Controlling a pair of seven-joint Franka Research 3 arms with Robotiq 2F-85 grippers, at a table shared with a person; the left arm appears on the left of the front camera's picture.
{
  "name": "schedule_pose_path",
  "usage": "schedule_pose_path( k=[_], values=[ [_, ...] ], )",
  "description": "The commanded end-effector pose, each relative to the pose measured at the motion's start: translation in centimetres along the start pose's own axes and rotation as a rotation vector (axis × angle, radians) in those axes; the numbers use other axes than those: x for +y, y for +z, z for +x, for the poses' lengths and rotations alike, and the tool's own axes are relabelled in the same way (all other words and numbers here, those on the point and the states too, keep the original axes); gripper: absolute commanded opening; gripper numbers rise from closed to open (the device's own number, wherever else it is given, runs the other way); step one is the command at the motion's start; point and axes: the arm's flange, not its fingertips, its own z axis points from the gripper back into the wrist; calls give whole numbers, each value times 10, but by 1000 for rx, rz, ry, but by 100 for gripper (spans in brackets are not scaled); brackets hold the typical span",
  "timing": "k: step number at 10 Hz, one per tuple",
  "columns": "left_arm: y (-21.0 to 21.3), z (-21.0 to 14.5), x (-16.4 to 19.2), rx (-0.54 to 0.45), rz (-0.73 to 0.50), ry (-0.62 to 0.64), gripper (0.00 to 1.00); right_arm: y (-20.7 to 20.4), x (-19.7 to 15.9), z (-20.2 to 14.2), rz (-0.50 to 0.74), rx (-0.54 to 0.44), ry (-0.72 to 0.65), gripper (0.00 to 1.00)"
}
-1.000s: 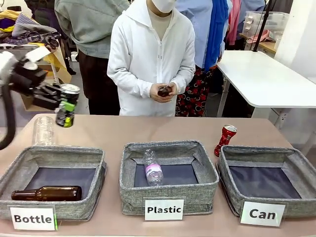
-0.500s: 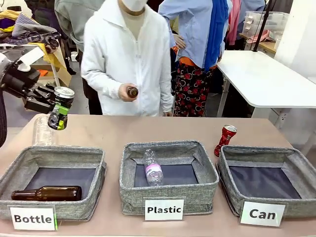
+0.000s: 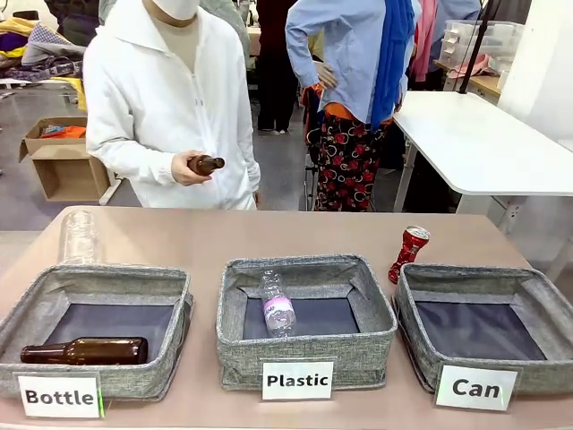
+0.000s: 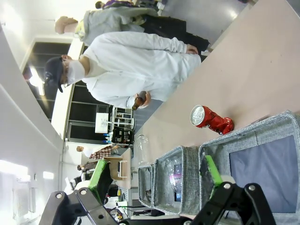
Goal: Sort the can waste into the basket.
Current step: Pick up the can waste from the table and place it in the right Fabric basket.
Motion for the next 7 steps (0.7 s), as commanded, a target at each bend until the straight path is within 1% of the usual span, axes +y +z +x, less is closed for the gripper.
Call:
schedule_pose_path(
  k=[1, 2, 3, 4, 5, 7],
  values=[
    [43, -33, -35, 0, 99, 56, 37, -3, -1, 2, 27, -17, 20, 100],
    [48, -53, -51, -16, 156, 104, 37, -3, -1, 2, 27, -17, 20, 100],
    [47, -70, -61, -65, 161, 89, 37, -3, -1, 2, 27, -17, 20, 100],
    [41, -82, -67, -88, 171, 111, 37, -3, -1, 2, 27, -17, 20, 100],
    [39, -88, -76, -81, 195, 136, 37, -3, -1, 2, 27, -17, 20, 100],
    [47, -86, -92, -98, 230, 107, 37, -3, -1, 2, 27, -17, 20, 100]
  ],
)
